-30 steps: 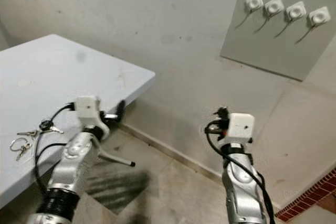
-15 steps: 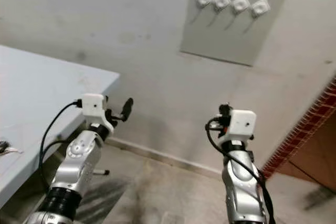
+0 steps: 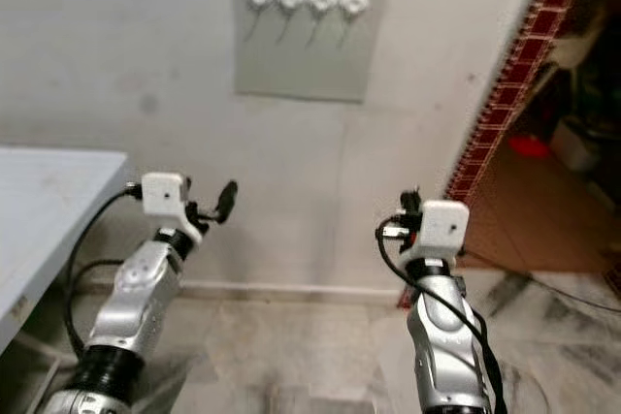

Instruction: Hang keys on a hook

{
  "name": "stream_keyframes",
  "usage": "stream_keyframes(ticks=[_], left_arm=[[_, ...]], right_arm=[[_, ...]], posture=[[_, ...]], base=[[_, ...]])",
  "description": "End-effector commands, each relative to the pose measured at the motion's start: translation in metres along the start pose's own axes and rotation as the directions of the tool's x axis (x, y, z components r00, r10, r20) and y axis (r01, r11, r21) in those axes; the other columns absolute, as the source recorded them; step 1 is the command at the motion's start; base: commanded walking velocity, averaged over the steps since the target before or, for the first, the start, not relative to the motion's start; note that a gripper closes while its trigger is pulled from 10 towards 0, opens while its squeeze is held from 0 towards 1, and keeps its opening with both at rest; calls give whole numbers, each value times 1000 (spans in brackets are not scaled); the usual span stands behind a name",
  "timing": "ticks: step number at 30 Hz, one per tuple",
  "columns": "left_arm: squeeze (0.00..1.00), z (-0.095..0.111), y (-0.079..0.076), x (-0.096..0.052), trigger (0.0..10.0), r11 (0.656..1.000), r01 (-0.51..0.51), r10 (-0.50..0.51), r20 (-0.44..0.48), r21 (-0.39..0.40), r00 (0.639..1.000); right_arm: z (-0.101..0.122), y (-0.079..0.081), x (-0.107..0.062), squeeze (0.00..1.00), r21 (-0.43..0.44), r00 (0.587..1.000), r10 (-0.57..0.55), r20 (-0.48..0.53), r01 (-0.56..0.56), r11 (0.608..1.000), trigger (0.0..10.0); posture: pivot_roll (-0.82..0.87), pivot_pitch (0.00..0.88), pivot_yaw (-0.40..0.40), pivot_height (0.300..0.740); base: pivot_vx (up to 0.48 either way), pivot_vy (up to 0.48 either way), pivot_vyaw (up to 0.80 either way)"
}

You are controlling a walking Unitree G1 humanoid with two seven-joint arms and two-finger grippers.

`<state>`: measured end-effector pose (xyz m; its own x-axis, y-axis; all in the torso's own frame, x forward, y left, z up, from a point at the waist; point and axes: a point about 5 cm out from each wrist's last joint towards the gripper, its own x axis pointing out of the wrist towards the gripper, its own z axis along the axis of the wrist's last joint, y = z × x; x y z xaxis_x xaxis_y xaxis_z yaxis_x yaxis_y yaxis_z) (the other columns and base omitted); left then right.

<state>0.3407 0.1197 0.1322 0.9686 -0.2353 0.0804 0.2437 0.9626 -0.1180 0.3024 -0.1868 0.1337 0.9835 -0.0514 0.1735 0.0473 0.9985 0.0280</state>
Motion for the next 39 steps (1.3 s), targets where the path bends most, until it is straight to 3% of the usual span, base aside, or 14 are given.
stream_keyframes(ticks=[1, 12, 16, 39], left_arm=[[0, 0, 2, -2, 10000, 1000, 16, -16, -1, 17, 1000], [0, -3, 19, -17, 10000, 999, 17, -16, -11, 37, 1000], [0, -3, 20, -18, 10000, 1000, 4, -4, -2, 7, 1000], [0, -3, 18, -19, 10000, 1000, 10, -10, -8, -5, 1000]], right_arm=[[4, 1, 1, 0, 0, 1000, 5, 23, -5, 1000, 10000], [-1, -21, -19, 0, -39, 1000, -25, 2, 25, 999, 10000], [-2, -20, -22, 0, -40, 1000, -26, -2, 26, 999, 10000], [1, -16, -21, 0, -40, 1000, -7, -7, 6, 999, 10000]], posture=[[-34, 14, -13, 740], [-44, 4, -6, 740], [-45, 1, -8, 740], [-44, 1, -18, 740]], base=[[0, 0, 0], [0, 0, 0], [141, 0, 0], [292, 0, 0]])
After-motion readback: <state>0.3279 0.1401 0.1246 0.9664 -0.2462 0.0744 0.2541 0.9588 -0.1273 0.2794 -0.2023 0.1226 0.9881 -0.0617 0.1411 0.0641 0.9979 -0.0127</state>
